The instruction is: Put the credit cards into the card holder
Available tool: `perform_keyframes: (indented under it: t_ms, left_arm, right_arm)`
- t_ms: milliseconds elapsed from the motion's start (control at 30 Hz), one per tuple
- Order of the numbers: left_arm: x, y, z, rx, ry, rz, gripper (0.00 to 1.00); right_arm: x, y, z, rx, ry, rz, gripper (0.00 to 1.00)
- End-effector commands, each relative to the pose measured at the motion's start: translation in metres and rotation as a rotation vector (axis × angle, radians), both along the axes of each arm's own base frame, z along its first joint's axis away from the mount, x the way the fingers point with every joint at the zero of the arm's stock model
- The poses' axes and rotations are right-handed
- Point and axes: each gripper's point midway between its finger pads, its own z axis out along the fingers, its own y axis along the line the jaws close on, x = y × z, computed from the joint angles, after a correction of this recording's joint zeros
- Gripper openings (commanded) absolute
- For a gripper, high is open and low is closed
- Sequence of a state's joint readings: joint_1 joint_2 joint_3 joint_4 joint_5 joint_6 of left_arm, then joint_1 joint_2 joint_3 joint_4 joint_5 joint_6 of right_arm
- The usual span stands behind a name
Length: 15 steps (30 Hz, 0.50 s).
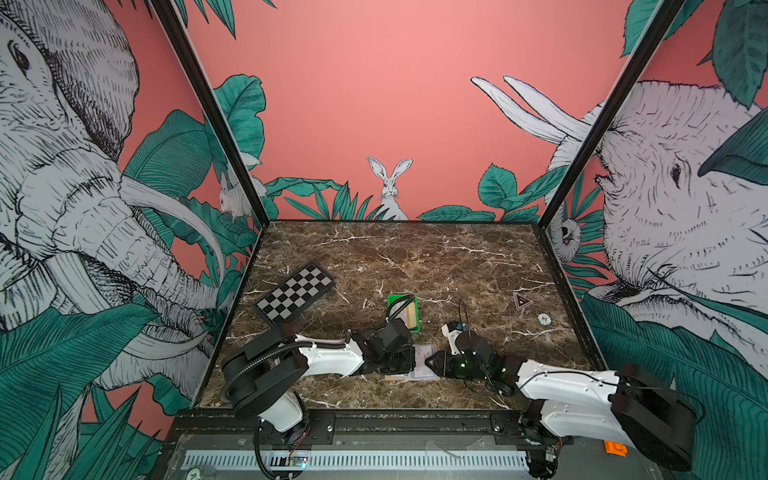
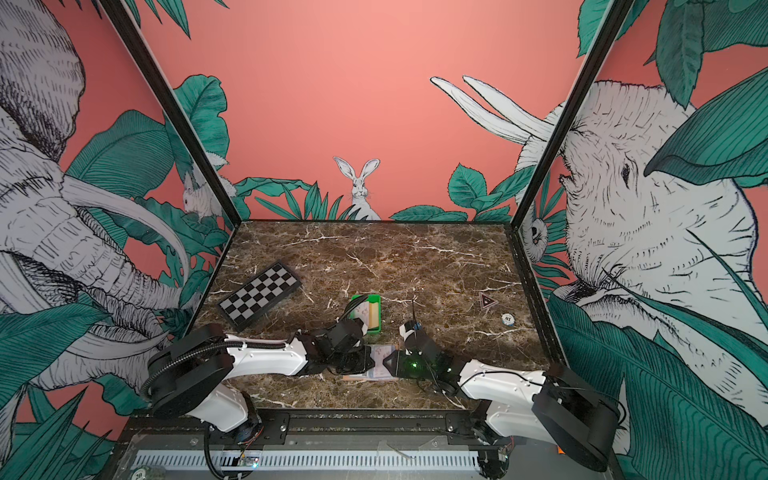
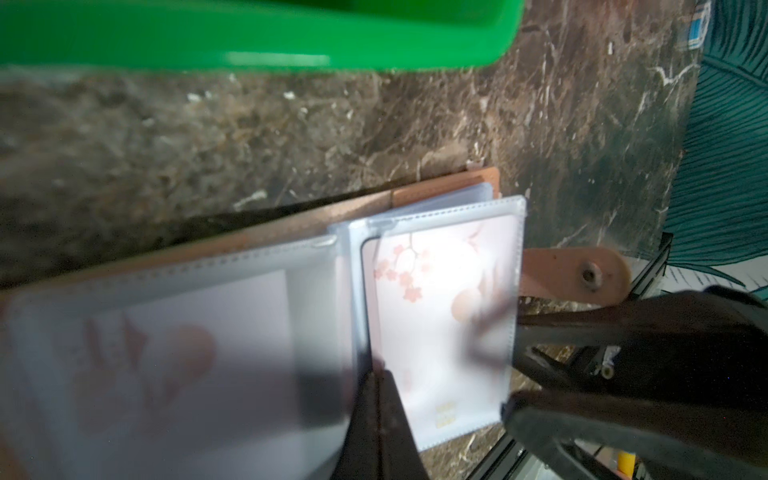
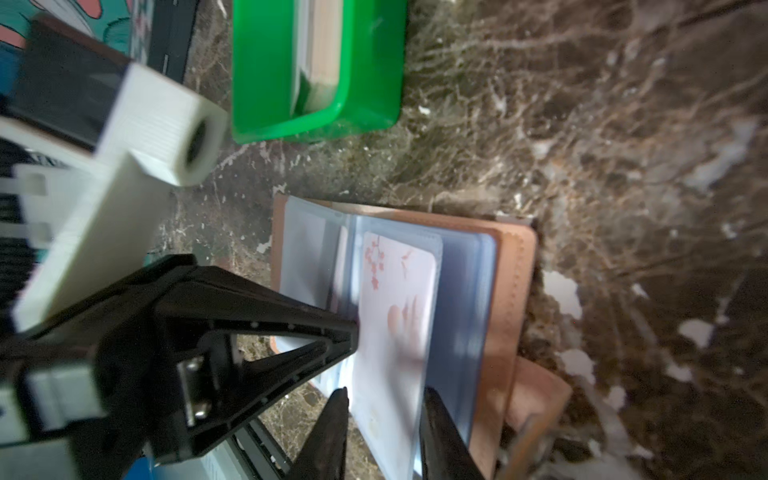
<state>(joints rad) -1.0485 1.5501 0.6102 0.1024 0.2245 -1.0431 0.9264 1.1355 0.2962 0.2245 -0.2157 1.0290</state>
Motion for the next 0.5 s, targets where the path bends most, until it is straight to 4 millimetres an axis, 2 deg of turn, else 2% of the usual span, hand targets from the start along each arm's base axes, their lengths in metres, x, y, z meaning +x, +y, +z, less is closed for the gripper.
perform_keyframes:
  t_ms: [0,233,467]
  left_arm:
    - [-0.010,0.010,-0.009,0.024,0.035,0.003,0.00]
    - [-0.009,0.001,0.000,-0.029,0.032,-0.002,0.00]
    - [-0.007,0.002,0.010,-0.071,0.014,0.015,0.00]
  right_arm:
    - [0.005,0.003,0.015,0.026,-0.050,0.008,0.29]
    - [0.005,0.013,0.017,0.026,-0.033,0.041,0.30]
    - [0.006,0.022,0.018,0.014,-0.025,0.056,0.31]
